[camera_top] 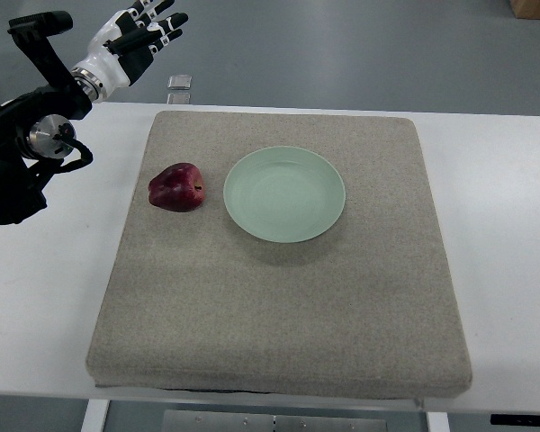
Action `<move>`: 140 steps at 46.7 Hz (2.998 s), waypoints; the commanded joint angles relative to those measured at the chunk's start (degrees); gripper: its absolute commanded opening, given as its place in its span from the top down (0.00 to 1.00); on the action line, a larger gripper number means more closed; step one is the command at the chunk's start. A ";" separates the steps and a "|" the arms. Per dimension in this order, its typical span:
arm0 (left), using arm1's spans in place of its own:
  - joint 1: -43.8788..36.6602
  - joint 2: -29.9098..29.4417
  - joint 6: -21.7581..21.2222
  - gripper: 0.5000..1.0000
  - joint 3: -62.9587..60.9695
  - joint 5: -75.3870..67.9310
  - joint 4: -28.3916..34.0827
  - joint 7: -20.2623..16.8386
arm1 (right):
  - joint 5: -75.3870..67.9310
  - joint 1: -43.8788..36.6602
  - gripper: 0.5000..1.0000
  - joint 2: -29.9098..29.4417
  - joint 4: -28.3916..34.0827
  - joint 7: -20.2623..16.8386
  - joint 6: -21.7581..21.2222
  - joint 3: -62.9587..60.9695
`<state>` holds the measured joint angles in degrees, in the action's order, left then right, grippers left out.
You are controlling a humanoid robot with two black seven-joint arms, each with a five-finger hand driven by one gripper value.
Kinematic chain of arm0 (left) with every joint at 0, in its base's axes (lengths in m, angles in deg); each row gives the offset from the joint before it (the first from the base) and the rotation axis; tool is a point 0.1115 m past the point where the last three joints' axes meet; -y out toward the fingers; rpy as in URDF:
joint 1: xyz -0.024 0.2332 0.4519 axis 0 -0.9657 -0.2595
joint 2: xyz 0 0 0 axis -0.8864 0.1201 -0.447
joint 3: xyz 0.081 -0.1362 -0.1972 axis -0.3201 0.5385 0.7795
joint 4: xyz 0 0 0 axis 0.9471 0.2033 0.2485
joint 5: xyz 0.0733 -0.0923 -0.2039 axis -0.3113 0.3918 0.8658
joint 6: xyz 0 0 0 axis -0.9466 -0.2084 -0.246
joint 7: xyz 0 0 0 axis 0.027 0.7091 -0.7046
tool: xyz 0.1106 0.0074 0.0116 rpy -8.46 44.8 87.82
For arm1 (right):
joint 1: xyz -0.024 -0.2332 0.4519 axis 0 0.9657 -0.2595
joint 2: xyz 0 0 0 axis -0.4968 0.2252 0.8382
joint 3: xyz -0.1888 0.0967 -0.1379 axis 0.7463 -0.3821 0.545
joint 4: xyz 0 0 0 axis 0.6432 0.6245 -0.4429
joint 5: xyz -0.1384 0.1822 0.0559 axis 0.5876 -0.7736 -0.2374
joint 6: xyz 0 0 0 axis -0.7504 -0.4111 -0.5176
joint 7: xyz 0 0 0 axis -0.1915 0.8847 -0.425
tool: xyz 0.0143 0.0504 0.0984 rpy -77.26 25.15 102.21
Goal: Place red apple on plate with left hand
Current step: 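Raise the left hand and swing it out over the red apple, then lower the left hand onto the red apple and close fingers around it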
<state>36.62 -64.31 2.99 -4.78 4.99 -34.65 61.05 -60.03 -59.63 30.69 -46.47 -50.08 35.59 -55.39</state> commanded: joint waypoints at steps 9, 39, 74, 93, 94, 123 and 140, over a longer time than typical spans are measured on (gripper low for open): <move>2.07 -5.84 0.04 0.03 -8.41 -10.05 -9.75 0.00 | 0.00 -0.05 0.14 0.00 0.00 0.01 -0.01 0.00; 10.07 -22.98 6.36 0.03 -16.76 -48.46 -31.46 0.17 | 0.00 0.03 0.14 0.00 0.00 0.01 -0.01 0.00; 9.63 -21.84 1.54 0.03 -16.76 -77.74 -35.51 0.26 | 0.00 0.03 0.14 0.00 0.00 0.01 -0.01 0.00; 7.61 -19.30 -1.19 0.03 -17.82 -77.56 -34.10 0.35 | 0.00 -0.05 0.14 0.00 0.00 0.01 -0.01 0.00; 7.35 -18.94 -1.63 0.03 -17.82 -77.56 -34.02 0.35 | 0.00 -0.06 0.14 0.00 0.00 0.01 0.07 0.00; 5.50 -17.97 -2.95 0.04 -17.73 -76.24 -32.34 3.77 | 0.00 -0.05 0.14 0.00 0.00 0.01 0.07 0.00; 5.32 -16.74 -2.95 0.21 -17.82 -76.51 -32.08 3.69 | 0.00 0.03 0.14 0.00 0.00 0.01 -0.01 0.00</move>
<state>41.95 -81.06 0.09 -22.45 -71.33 -66.85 64.77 -60.03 -59.65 30.69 -46.47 -50.08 35.62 -55.39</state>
